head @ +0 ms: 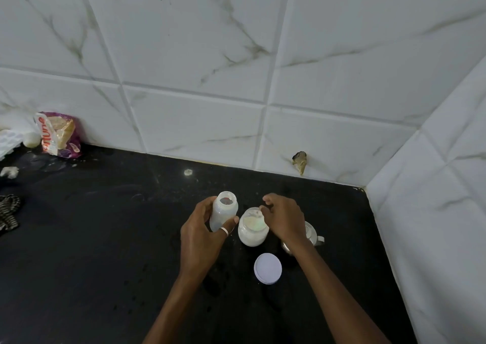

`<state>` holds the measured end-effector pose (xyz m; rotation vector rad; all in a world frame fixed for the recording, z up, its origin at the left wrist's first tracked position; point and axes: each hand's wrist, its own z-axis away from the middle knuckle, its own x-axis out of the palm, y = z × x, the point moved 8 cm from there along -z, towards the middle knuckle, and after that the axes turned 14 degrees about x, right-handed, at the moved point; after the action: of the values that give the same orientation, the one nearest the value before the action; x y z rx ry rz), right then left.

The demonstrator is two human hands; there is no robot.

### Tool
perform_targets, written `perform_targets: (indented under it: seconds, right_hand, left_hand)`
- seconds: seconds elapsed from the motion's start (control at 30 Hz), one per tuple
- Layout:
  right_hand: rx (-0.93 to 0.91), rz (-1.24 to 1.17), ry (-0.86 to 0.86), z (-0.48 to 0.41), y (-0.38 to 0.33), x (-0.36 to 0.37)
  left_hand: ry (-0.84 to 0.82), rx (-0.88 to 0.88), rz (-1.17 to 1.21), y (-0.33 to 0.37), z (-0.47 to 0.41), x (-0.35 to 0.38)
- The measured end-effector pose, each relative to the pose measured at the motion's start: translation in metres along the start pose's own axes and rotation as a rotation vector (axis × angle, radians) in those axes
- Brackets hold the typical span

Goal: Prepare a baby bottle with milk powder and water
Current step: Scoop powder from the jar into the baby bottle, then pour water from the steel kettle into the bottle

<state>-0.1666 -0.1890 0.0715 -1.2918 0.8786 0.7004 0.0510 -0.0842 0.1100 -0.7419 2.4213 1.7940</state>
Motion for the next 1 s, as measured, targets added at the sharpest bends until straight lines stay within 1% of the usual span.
perform_targets:
  seconds: [0.2,0.3,0.43,0.6,0.73,0.9,1.0]
  right_hand:
    - [-0.054,-0.304,0.024,-0.003,0.027,-0.027]
    - [0.012,-0.472,0.056,-0.004,0.055,-0.041]
    - [0.165,-0.635,0.087,-0.003,0.104,-0.046]
    - [0.331,-0.726,0.096,0.006,0.159,-0.028]
    - [0.396,-0.755,0.084,0.016,0.177,-0.007]
    - [0.462,-0.816,0.15,0.025,0.191,0.007]
    - [0.482,-0.802,0.156,0.026,0.197,0.015]
  left_hand:
    - [-0.054,-0.022,0.059,0.004,0.003,0.02]
    - [-0.071,-0.024,0.068,0.006,0.005,0.026]
    - [-0.09,-0.024,0.076,0.008,0.007,0.034]
    - [-0.119,-0.043,0.076,0.003,0.011,0.042]
    - [-0.136,-0.052,0.057,0.001,0.013,0.048]
    - [-0.151,-0.064,0.059,0.001,0.013,0.062]
    - [-0.153,-0.084,0.058,-0.001,0.013,0.07]
